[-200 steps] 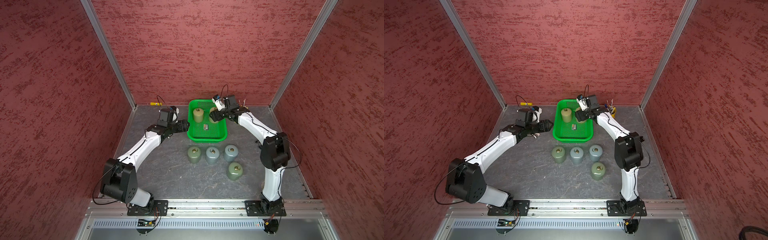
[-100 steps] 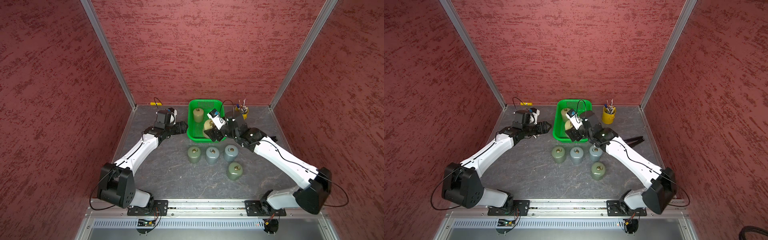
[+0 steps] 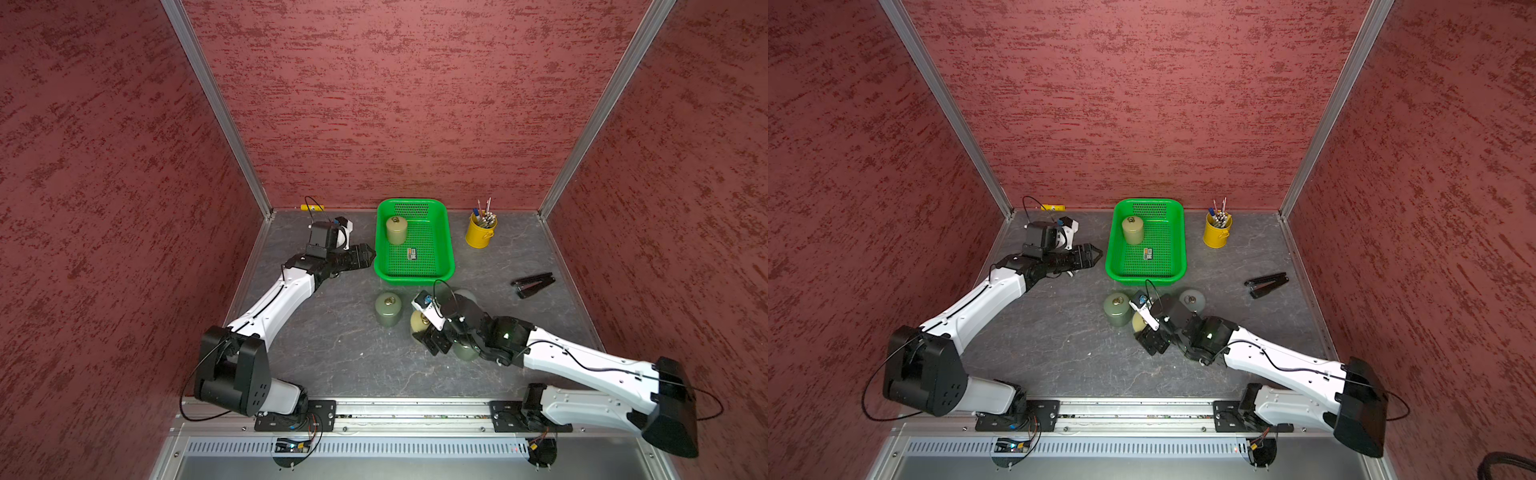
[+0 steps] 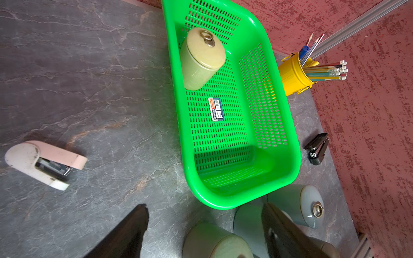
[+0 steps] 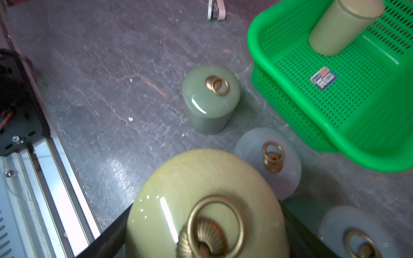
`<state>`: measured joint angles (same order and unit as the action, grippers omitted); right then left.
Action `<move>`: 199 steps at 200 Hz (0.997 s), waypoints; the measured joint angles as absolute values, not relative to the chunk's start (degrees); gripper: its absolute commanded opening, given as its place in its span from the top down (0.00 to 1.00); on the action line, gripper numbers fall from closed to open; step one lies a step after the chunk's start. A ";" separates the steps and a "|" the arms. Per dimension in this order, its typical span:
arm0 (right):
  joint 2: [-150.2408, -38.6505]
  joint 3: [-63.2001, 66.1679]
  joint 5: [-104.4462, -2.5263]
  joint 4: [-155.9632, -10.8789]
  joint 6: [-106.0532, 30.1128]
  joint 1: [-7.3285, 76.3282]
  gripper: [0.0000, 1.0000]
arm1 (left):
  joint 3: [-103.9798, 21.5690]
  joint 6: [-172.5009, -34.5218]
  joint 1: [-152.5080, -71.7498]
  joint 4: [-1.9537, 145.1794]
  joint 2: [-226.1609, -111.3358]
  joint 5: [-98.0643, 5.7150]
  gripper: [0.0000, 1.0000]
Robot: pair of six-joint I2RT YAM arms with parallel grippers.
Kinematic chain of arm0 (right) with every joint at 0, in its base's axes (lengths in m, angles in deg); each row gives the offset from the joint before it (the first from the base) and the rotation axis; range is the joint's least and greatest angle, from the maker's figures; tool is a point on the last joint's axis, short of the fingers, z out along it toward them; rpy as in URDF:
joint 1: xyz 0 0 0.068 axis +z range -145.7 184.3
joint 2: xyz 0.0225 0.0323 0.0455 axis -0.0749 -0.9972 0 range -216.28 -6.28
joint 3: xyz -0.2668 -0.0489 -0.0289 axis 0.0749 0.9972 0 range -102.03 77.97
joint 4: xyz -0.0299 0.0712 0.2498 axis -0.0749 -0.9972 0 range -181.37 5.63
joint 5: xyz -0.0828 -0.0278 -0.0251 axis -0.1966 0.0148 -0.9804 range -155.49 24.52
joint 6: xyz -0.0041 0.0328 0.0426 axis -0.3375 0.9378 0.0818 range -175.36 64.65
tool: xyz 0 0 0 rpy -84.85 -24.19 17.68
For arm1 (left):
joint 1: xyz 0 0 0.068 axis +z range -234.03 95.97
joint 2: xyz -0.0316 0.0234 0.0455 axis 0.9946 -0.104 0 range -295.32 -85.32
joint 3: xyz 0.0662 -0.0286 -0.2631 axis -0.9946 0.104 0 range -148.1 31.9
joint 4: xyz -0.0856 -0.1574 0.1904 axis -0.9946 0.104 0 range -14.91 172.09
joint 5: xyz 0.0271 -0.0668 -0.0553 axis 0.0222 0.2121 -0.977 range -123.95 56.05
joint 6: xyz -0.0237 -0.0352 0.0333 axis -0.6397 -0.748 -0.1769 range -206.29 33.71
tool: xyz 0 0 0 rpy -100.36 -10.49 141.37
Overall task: Take the tea canister out of the basket
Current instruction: Place the tea canister at the center of the board.
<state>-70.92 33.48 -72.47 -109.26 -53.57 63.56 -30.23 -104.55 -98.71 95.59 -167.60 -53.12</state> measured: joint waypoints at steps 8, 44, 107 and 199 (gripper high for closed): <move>-71.01 34.99 -73.34 -109.17 -52.66 64.04 1.00 | -30.23 -104.57 -98.71 95.45 -167.73 -53.23 0.16; -71.03 40.41 -77.23 -106.41 -49.03 64.66 1.00 | -30.23 -104.66 -98.71 95.02 -168.71 -53.41 0.16; -71.84 42.56 -79.18 -101.37 -45.46 64.94 1.00 | -30.25 -104.68 -98.71 94.76 -169.24 -53.41 0.15; -72.72 44.96 -79.03 -99.62 -42.89 66.95 1.00 | -30.25 -104.68 -98.71 94.76 -169.41 -53.41 0.13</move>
